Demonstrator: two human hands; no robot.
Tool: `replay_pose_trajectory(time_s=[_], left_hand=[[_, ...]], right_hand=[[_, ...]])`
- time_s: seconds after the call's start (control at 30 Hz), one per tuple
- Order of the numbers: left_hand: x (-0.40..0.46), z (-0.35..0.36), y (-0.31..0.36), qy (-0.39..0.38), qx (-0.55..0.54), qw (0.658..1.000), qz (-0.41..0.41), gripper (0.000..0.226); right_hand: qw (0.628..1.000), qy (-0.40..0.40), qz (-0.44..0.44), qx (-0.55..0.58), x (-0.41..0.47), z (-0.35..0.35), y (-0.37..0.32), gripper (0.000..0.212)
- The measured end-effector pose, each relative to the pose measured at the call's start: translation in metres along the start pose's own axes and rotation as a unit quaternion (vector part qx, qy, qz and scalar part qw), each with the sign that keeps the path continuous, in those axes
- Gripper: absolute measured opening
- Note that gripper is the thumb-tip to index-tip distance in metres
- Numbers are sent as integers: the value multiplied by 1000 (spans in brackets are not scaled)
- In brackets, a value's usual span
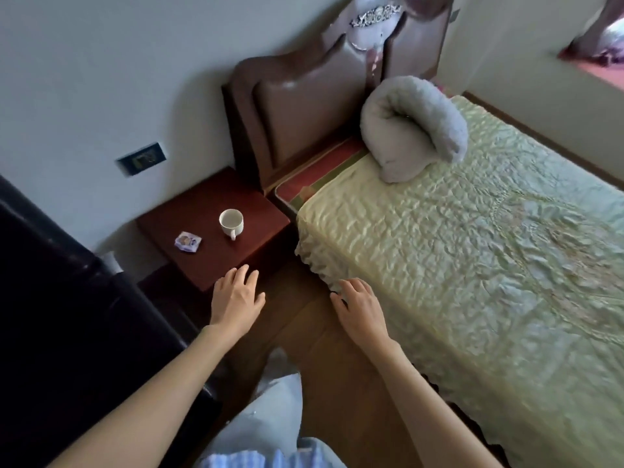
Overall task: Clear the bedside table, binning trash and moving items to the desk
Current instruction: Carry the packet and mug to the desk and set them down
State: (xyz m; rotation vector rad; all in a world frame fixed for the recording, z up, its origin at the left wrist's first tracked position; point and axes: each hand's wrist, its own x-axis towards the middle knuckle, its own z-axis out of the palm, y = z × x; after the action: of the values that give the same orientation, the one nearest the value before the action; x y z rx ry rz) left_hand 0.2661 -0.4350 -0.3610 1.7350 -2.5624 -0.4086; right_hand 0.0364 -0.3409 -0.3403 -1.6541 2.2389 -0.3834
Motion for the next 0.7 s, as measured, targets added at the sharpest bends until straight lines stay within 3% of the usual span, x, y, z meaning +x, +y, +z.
replay_pose_trajectory(time_s=[0.7], left_hand=[[166, -39, -97, 88, -29, 974, -205, 47]], right_hand=[[962, -111, -250, -8, 303, 37, -103, 35]])
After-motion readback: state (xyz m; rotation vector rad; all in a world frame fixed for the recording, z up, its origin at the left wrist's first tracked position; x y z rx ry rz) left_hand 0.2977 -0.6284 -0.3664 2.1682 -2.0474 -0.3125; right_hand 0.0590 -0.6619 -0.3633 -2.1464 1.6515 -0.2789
